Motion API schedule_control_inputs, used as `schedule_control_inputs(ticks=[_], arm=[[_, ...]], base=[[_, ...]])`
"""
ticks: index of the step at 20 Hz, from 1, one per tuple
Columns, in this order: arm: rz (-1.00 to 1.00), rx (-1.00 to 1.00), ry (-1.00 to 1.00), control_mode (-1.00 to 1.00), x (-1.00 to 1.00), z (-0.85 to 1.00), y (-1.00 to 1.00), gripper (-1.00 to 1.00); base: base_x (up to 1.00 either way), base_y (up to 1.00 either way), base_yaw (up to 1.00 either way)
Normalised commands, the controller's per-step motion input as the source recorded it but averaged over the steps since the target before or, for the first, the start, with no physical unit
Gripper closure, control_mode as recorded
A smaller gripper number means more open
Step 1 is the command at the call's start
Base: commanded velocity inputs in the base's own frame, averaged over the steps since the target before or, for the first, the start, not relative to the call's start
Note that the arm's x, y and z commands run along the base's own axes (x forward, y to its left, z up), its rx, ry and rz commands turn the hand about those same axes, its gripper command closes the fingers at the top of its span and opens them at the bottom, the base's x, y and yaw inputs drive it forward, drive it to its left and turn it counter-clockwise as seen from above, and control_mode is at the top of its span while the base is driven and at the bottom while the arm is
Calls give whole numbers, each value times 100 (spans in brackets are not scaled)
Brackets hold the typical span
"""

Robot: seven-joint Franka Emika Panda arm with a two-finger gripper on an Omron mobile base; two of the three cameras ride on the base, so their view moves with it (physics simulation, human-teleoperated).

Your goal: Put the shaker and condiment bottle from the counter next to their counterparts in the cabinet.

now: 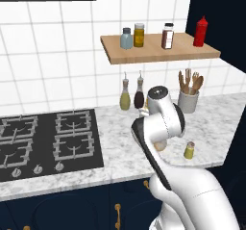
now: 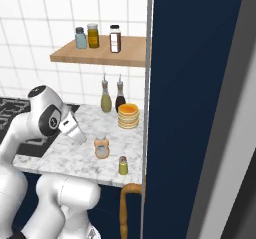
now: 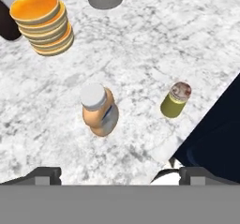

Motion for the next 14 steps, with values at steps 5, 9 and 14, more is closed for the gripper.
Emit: schedule_control_inputs(ticks=[5, 9, 14], arm=[[-1, 0, 0, -100, 32, -32, 0, -100], [0, 0, 0, -100, 5, -44, 0, -100], [0, 0, -9, -100, 0, -31, 0, -100]], base=[[0, 0, 0], [0, 0, 0], [0, 0, 0]])
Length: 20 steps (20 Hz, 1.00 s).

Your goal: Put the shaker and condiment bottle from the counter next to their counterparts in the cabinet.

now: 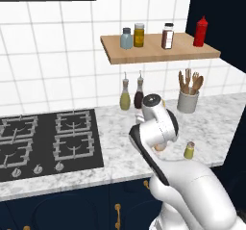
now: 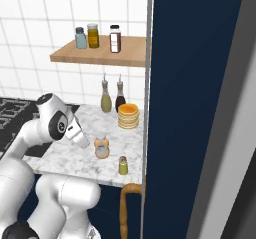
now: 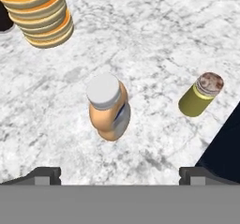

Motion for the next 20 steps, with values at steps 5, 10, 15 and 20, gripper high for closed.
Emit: schedule_control_inputs(ticks=[5, 10, 15, 20], arm=[[0, 0, -7, -100, 0, -16, 0, -100], [-1, 0, -4, -100, 0, -12, -3, -100], [-2, 0, 0, -100, 5, -1, 0, -100], [-12, 0, -1, -100, 10, -3, 0, -100]], base=[[0, 0, 0], [0, 0, 0], [0, 0, 0], [0, 0, 0]])
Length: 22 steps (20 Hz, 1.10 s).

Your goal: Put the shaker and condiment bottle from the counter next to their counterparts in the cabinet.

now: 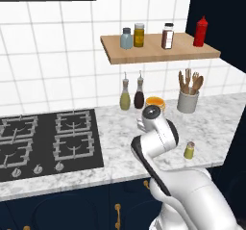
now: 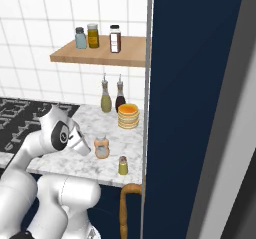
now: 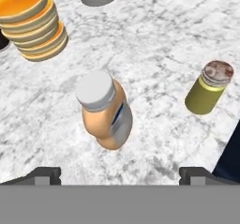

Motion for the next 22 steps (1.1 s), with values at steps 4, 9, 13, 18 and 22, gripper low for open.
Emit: schedule_control_inputs(ticks=[4, 9, 13, 18, 22], arm=[[-18, 0, 0, -100, 1, -2, 0, -100], [-20, 0, 0, -100, 0, 0, 2, -100], [-3, 0, 0, -100, 6, 0, 29, -100], [-1, 0, 0, -100, 22, 0, 12, -100], [-3, 0, 1, -100, 40, 0, 0, -100]], base=[[0, 0, 0], [0, 0, 0], [0, 0, 0], [0, 0, 0], [0, 0, 0]])
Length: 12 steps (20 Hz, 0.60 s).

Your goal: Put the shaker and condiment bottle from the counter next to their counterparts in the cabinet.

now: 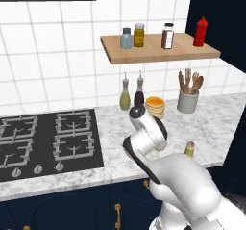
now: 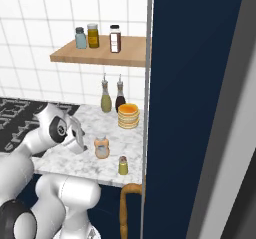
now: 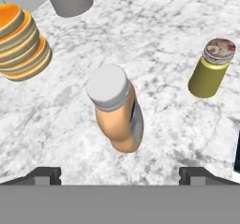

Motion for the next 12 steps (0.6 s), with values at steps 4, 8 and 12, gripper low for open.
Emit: schedule_control_inputs(ticks=[4, 8, 12], arm=[[0, 0, 0, -100, 5, 0, -4, -100], [-4, 0, 0, -100, 29, 0, 0, -100], [-2, 0, 0, -100, 24, 0, -14, -100]], base=[[0, 0, 0], [0, 0, 0], [0, 0, 0]])
